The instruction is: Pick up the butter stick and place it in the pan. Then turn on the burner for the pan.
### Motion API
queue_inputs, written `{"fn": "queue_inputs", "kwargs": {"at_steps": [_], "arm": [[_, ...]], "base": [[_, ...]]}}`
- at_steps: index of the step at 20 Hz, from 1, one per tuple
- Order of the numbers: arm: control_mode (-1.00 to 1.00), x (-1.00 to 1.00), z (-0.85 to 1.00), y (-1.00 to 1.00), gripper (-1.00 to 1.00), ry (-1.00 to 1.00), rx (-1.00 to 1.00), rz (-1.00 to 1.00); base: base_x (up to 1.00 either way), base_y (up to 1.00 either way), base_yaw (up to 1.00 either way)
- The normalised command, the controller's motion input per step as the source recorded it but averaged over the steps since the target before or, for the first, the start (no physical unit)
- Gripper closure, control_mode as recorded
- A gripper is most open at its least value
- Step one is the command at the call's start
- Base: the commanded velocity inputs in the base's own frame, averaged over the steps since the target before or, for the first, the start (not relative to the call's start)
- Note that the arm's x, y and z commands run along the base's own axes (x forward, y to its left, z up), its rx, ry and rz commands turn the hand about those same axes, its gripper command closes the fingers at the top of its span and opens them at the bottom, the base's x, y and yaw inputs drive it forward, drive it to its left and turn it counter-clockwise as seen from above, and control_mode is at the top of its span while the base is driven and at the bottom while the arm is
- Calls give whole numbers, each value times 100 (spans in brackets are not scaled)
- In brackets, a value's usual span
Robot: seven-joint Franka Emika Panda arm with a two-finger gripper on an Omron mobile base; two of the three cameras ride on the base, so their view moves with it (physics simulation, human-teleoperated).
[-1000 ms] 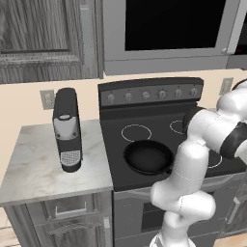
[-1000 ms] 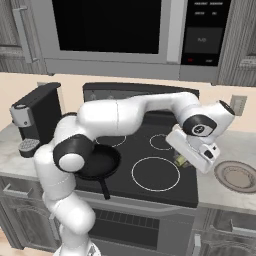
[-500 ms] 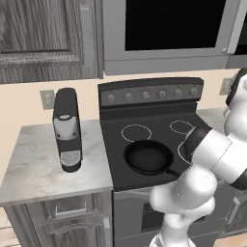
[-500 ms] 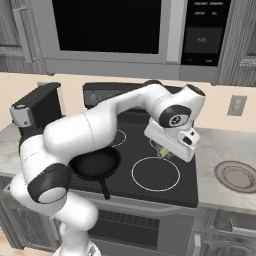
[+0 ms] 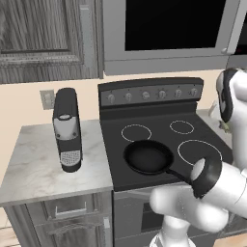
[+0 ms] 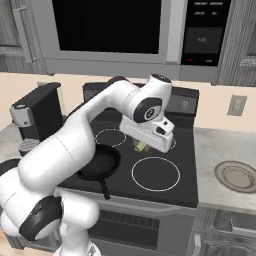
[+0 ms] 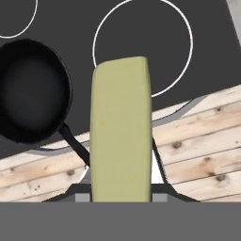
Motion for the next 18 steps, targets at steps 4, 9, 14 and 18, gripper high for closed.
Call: {"fn": "queue_inputs", "kwargs": {"at_steps": [4, 9, 14, 18], "arm": [[-100, -6, 15, 64, 100, 0, -5, 9], [-100, -1, 5, 63, 100, 0, -4, 9], [-100, 0, 0, 71, 100, 6, -4, 5], [-100, 0, 0, 66, 100, 7, -4, 3]], "base": [[0, 0, 0], [0, 0, 0], [0, 0, 0], [0, 0, 0]]}}
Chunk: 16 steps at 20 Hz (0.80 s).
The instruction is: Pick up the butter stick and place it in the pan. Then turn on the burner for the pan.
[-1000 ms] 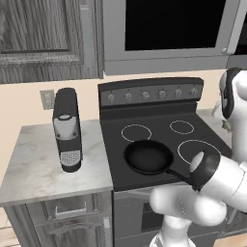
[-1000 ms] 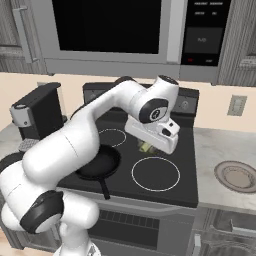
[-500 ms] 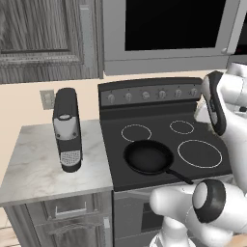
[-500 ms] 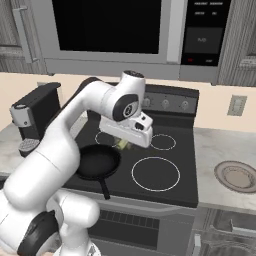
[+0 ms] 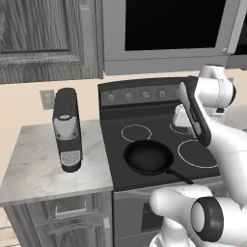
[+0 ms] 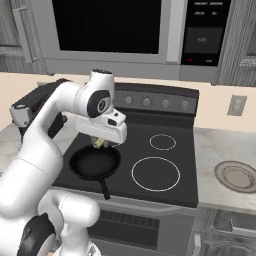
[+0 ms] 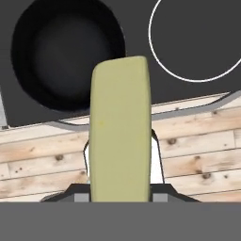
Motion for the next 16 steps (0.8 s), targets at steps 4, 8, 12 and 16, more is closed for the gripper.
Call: {"fn": "queue_inputs", "kwargs": {"at_steps": [4, 8, 12, 16], "arm": [[-100, 0, 0, 53, 100, 7, -3, 3], [-100, 0, -1, 27, 100, 6, 0, 5], [-100, 0, -9, 23, 100, 12, 0, 5], [-100, 0, -19, 30, 100, 8, 0, 4]], "base": [[0, 0, 0], [0, 0, 0], [0, 0, 0], [0, 0, 0]]}}
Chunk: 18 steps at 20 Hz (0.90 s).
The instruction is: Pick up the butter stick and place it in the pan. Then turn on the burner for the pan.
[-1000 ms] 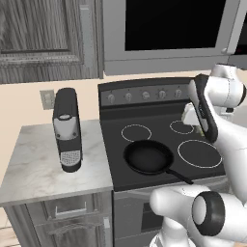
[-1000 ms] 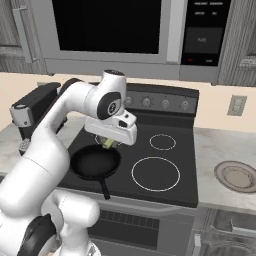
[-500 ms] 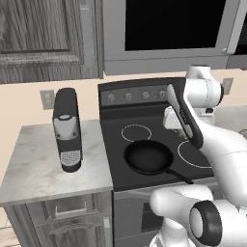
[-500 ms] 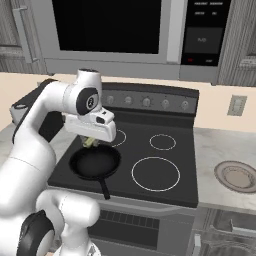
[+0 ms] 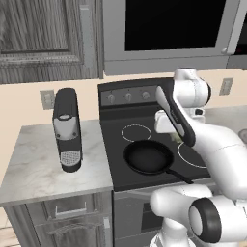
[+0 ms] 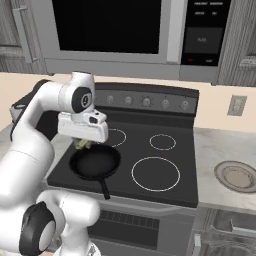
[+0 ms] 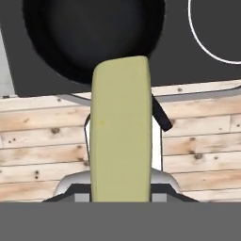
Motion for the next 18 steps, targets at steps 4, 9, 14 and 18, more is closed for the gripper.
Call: {"fn": "queue_inputs", "kwargs": {"at_steps": [4, 9, 14, 18], "arm": [[-100, 0, -24, 36, 100, 5, 0, 3], [-100, 3, -15, 22, 100, 4, 0, 3], [-100, 12, -11, 2, 100, 3, 0, 4], [-100, 9, -12, 0, 100, 2, 0, 6]], "base": [[0, 0, 0], [0, 0, 0], [0, 0, 0], [0, 0, 0]]}}
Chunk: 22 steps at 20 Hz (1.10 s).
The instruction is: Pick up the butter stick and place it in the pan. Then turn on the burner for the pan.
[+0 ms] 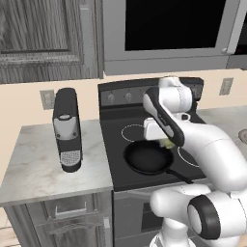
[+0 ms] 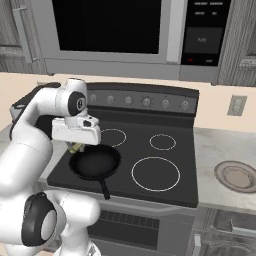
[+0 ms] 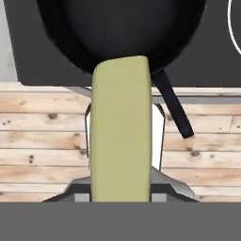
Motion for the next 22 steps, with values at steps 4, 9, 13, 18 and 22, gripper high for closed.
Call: {"fn": "queue_inputs", "kwargs": {"at_steps": [4, 9, 13, 18, 22], "arm": [[-100, 10, -15, 0, 100, 2, 0, 6], [-100, 13, -17, 0, 100, 1, 0, 6], [-100, 11, -17, 0, 100, 0, 0, 6], [-100, 5, -22, 0, 100, 2, 0, 5], [-100, 12, -23, 0, 100, 0, 1, 3]], "base": [[0, 0, 0], [0, 0, 0], [0, 0, 0], [0, 0, 0], [0, 0, 0]]}}
